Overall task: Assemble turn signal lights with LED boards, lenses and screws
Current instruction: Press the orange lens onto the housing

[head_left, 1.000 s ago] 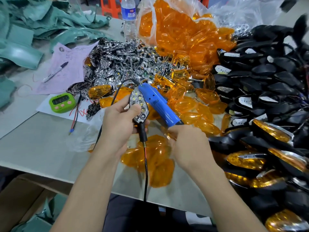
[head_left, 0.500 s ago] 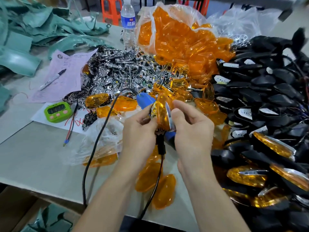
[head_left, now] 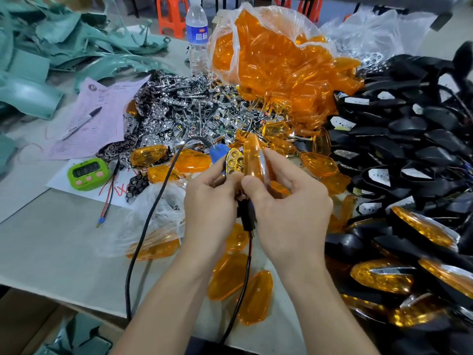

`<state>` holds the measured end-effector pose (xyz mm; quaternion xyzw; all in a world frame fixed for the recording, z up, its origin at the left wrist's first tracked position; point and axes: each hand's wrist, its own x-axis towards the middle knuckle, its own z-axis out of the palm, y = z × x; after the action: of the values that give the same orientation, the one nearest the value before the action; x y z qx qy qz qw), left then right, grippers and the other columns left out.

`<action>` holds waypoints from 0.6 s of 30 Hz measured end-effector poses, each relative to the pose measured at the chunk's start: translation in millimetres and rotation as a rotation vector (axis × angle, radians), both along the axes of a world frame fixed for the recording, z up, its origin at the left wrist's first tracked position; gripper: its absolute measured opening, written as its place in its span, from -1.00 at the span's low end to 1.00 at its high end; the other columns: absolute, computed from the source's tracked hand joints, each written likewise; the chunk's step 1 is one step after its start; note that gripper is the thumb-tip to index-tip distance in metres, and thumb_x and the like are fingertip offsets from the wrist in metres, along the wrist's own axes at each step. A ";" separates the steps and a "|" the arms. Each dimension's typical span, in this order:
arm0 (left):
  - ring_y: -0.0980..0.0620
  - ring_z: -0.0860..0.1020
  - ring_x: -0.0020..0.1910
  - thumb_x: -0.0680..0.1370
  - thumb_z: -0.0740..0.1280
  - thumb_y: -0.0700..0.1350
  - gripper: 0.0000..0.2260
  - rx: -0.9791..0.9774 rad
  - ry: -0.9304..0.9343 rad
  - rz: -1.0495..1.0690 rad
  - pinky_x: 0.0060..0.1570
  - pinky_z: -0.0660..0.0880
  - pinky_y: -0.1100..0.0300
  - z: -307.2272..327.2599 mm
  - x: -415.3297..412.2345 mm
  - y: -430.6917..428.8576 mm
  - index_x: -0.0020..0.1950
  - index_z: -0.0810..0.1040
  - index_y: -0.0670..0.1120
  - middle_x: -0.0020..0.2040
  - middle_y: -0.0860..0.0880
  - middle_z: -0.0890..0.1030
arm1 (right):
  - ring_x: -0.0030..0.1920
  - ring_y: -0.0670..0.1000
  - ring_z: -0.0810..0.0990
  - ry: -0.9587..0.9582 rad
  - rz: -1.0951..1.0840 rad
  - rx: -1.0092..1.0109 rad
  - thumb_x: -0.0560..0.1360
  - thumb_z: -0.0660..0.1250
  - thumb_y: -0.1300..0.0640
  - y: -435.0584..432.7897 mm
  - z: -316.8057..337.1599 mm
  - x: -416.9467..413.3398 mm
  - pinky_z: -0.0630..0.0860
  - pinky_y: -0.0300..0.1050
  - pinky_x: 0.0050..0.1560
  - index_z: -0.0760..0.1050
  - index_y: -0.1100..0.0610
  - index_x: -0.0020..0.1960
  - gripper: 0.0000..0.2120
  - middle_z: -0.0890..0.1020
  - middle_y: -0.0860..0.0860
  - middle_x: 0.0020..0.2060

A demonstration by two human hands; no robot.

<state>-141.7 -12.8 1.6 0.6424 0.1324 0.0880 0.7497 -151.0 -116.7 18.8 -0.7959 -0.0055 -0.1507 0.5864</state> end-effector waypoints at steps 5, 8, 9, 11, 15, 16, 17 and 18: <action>-0.06 0.75 -0.03 0.68 0.35 -0.18 -0.75 -0.089 0.009 -0.021 -0.19 0.62 0.16 1.1 -0.6 -1.1 0.24 0.71 0.10 -0.01 -0.05 0.77 | 0.02 -0.35 0.66 0.039 0.035 0.072 0.47 0.54 0.12 7.7 -7.7 -4.8 0.62 -0.31 0.09 0.65 -0.19 0.28 -0.58 0.68 -0.43 -0.03; -0.06 0.74 -0.01 0.71 0.28 -0.20 -0.74 -0.217 0.028 -0.086 -0.20 0.62 0.20 2.4 -1.6 0.9 0.31 0.67 0.03 0.05 -0.08 0.76 | 0.02 -0.29 0.70 0.040 0.026 0.089 0.46 0.56 0.12 6.9 -9.4 -4.1 0.67 -0.11 0.10 0.62 -0.15 0.33 -0.54 0.69 -0.41 0.00; -0.05 0.75 -0.02 0.72 0.26 -0.19 -0.74 -0.266 0.027 -0.113 -0.22 0.62 0.20 2.8 -2.3 1.9 0.30 0.67 0.01 0.06 -0.09 0.76 | 0.01 -0.27 0.70 0.035 0.021 0.083 0.47 0.56 0.11 6.8 -9.1 -4.1 0.68 -0.10 0.10 0.61 -0.16 0.33 -0.53 0.68 -0.42 -0.02; -0.06 0.74 -0.01 0.72 0.24 -0.18 -0.74 -0.348 0.023 -0.155 -0.23 0.63 0.18 3.5 -3.9 4.2 0.31 0.66 0.00 0.09 -0.10 0.75 | 0.01 -0.25 0.71 0.023 0.022 0.066 0.47 0.55 0.10 6.4 -7.4 -4.7 0.68 -0.09 0.10 0.60 -0.17 0.35 -0.52 0.68 -0.42 -0.03; -0.10 0.75 -0.02 0.71 0.22 -0.22 -0.66 -0.498 0.021 -0.178 -0.20 0.66 0.13 4.2 -5.6 8.3 0.46 0.54 -0.04 0.12 -0.14 0.74 | 0.05 -0.34 0.66 -0.009 0.025 0.002 0.49 0.56 0.12 3.6 -6.5 -3.5 0.67 -0.15 0.13 0.58 -0.14 0.39 -0.50 0.63 -0.38 0.10; -0.10 0.75 -0.02 0.71 0.22 -0.22 -0.66 -0.511 0.016 -0.183 -0.19 0.66 0.13 4.1 -6.0 9.4 0.46 0.54 -0.05 0.12 -0.15 0.74 | 0.05 -0.36 0.65 -0.019 0.025 -0.008 0.49 0.56 0.13 2.8 -6.6 -3.1 0.66 -0.17 0.14 0.58 -0.13 0.39 -0.50 0.63 -0.40 0.10; -0.11 0.75 -0.02 0.70 0.22 -0.22 -0.67 -0.515 0.009 -0.189 -0.19 0.66 0.12 4.1 -6.2 9.9 0.45 0.55 -0.05 0.13 -0.15 0.74 | 0.04 -0.39 0.64 -0.030 0.027 -0.023 0.49 0.56 0.14 2.5 -6.8 -3.2 0.65 -0.21 0.14 0.58 -0.11 0.39 -0.50 0.61 -0.44 0.06; -0.11 0.75 -0.02 0.70 0.23 -0.20 -0.68 -0.511 0.003 -0.193 -0.19 0.66 0.11 4.3 -6.7 10.2 0.43 0.57 -0.05 0.13 -0.14 0.74 | 0.03 -0.42 0.62 -0.040 0.030 -0.045 0.49 0.56 0.14 2.4 -7.3 -3.5 0.62 -0.27 0.14 0.59 -0.10 0.39 -0.51 0.57 -0.50 0.01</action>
<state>-148.4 -2.6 5.9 0.4423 0.0897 -0.0210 0.8921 -154.5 -114.4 11.5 -0.8056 -0.0324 -0.1576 0.5702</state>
